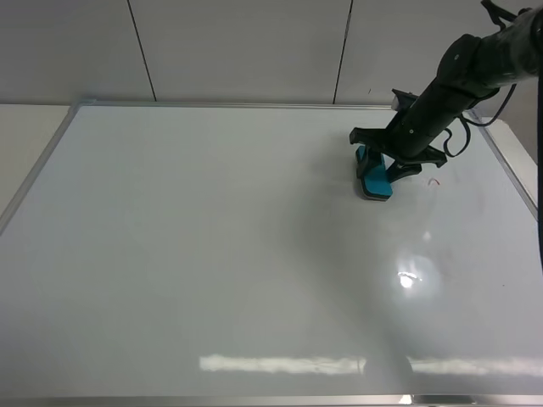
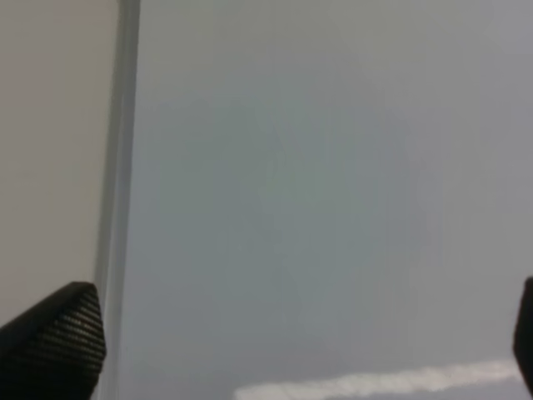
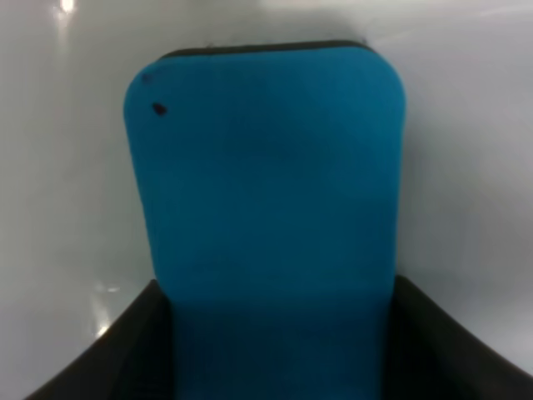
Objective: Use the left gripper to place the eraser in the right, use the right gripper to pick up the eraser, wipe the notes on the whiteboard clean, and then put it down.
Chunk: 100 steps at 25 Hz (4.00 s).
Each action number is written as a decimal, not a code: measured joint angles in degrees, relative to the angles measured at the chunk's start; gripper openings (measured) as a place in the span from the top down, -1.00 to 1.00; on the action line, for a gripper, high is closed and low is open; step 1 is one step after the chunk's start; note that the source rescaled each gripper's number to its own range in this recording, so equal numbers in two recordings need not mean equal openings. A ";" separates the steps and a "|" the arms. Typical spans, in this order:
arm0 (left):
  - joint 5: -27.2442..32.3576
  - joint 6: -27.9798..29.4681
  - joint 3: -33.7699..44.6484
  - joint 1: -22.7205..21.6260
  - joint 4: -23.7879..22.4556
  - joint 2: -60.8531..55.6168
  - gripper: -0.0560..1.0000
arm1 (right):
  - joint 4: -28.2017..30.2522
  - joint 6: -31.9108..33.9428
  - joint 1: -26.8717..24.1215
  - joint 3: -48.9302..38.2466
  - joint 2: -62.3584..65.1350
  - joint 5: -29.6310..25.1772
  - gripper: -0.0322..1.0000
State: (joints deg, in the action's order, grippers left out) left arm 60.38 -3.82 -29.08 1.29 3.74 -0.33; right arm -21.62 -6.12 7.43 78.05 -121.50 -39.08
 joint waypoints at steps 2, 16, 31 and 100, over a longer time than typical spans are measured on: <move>0.00 0.00 0.00 0.00 0.00 0.00 -1.00 | 1.46 0.20 -2.70 0.00 0.00 0.20 0.88; 0.00 0.00 0.00 0.00 0.00 0.00 -1.00 | 22.85 13.36 -14.73 0.12 0.00 3.27 0.88; 0.00 -0.01 0.00 0.00 0.00 0.00 -1.00 | 20.69 14.03 1.71 0.12 -0.51 10.38 0.88; 0.00 -0.02 0.00 0.00 -0.06 0.00 -1.00 | 22.21 27.00 5.12 -35.68 46.36 10.75 -1.00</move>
State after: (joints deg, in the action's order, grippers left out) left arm 60.38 -3.85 -29.08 1.29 3.68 -0.33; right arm 0.59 20.88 12.55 42.37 -75.14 -28.33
